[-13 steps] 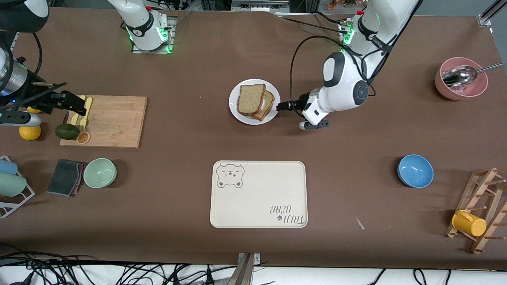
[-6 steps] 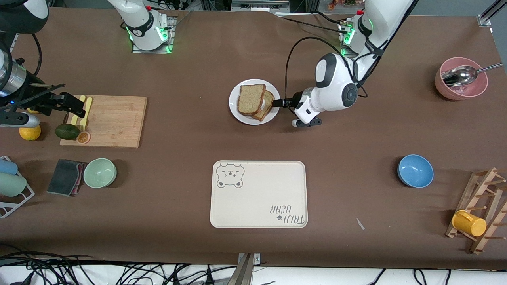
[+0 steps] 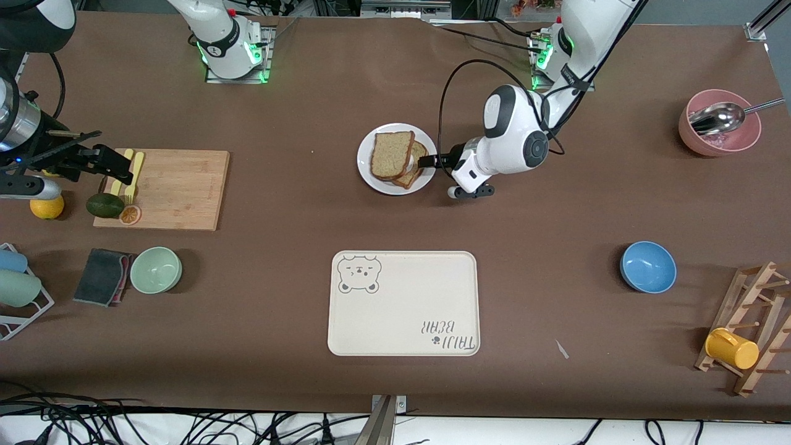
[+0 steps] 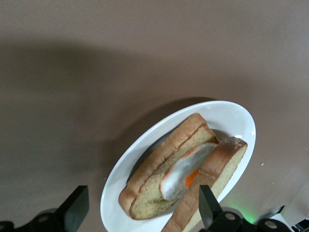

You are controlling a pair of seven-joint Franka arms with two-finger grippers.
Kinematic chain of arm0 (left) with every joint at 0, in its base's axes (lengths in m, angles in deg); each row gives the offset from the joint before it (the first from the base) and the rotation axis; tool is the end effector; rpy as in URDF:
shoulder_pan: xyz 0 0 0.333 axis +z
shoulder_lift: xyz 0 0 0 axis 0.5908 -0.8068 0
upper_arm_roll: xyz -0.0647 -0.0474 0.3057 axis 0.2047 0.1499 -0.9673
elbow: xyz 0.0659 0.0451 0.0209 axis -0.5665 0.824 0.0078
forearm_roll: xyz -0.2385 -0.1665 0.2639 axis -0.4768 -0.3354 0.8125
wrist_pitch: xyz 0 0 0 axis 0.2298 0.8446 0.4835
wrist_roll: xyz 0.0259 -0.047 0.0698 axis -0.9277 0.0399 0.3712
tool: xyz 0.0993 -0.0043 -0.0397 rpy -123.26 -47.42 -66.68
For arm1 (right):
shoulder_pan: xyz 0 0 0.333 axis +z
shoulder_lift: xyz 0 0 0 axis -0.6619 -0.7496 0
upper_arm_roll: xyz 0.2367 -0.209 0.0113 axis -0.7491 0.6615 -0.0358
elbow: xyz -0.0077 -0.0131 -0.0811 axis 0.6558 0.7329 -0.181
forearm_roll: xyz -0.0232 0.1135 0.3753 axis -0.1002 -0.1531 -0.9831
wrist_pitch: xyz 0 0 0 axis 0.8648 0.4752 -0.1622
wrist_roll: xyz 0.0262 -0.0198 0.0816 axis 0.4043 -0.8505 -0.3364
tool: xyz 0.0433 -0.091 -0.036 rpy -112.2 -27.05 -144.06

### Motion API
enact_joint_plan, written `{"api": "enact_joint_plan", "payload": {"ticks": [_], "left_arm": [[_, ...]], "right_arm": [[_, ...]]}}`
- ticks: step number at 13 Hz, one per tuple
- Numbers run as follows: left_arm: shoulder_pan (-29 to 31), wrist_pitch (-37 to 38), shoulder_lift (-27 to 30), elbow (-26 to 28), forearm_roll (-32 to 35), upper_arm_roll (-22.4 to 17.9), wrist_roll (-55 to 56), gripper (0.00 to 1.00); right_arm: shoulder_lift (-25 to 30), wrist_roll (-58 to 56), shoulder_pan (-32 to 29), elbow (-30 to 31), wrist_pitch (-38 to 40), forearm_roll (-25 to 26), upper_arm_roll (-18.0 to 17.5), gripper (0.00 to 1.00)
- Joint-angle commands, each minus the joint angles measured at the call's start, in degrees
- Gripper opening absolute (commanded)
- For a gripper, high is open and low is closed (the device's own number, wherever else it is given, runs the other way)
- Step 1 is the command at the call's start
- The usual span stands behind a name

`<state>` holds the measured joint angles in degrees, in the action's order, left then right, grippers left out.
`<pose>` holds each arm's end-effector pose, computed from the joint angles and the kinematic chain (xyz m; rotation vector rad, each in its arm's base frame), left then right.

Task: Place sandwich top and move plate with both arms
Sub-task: 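Lower the left gripper and grip the white plate's rim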

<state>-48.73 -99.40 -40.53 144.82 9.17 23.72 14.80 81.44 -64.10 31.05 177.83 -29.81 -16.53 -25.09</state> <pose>0.4377 -0.3428 0.1970 2.5534 0.2635 -0.4930 0.5939 0.0317 0.5825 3.1248 -0.0697 0.0108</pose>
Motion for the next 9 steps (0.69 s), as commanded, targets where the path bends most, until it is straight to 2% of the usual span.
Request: {"api": "enact_joint_plan", "payload": {"ticks": [1,5,7,9], "left_arm": [[-1.98,-1.75,-3.08,-2.38,-2.32,-0.18,-1.78,1.00],[1.69,-0.79,-1.69,-3.00,-1.63,-0.18,-2.23,1.00],[3.71,-0.70,0.07,-2.74,-2.14,-0.18,-7.30,1.00],[5.74,2.01,0.25,-1.96,-4.59,0.00,-17.64,0.99]], "right_arm": [[-0.87,0.36,0.46,-1.51,0.02,0.74,0.33,1.00],[-0.96,0.36,0.37,-1.51,0.02,0.74,0.33,1.00],[-1.22,0.36,0.37,-1.51,0.02,0.74,0.33,1.00],[-1.22,0.53,0.37,-1.51,0.02,0.74,0.33,1.00]]}}
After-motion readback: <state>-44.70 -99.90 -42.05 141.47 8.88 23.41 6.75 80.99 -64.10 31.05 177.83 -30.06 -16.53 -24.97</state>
